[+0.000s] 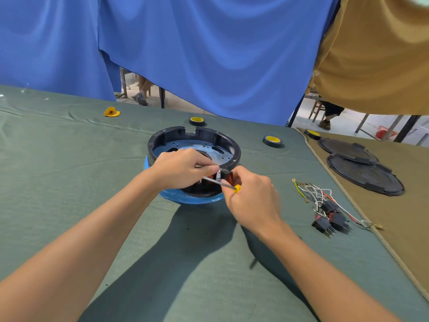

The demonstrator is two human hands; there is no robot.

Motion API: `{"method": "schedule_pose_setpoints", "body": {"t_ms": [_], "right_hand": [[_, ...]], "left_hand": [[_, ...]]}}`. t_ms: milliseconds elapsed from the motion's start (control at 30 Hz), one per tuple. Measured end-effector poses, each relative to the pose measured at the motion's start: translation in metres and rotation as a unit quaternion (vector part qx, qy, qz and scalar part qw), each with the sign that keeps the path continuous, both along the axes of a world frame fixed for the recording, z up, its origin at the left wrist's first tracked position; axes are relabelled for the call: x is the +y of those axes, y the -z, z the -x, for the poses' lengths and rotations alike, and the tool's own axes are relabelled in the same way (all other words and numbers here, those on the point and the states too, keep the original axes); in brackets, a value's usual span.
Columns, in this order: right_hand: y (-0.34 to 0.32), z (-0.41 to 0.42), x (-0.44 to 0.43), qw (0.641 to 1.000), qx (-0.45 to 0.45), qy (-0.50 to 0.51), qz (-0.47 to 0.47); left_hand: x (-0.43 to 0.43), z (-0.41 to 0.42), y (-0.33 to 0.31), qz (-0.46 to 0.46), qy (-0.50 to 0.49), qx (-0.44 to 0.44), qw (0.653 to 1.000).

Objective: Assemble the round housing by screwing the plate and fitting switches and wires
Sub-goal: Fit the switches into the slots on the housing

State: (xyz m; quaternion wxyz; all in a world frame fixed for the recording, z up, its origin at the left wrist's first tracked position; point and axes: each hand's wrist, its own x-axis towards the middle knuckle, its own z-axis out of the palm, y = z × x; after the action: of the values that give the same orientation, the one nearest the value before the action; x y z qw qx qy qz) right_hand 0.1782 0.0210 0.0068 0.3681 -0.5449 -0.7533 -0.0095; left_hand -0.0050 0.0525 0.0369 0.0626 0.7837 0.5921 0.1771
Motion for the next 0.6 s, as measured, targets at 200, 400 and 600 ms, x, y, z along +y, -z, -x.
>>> {"method": "schedule_pose_setpoints", "body": {"t_ms": [200,400,600], "right_hand": [[-0.003,-0.015,-0.003,0.998,0.044,-0.035,-0.014],[-0.001,-0.018,-0.007,0.968,-0.094,-0.032,-0.229],[0.002,-0.03,0.007,0.938,-0.066,-0.058,-0.336]], "left_hand": [[-0.007,0.003,-0.003,0.003,0.028,-0.01,1.0],[-0.01,-0.001,-0.003,-0.009,0.02,-0.071,0.997],[-0.024,-0.017,-0.009,-0.133,0.117,-0.149,0.973]]}}
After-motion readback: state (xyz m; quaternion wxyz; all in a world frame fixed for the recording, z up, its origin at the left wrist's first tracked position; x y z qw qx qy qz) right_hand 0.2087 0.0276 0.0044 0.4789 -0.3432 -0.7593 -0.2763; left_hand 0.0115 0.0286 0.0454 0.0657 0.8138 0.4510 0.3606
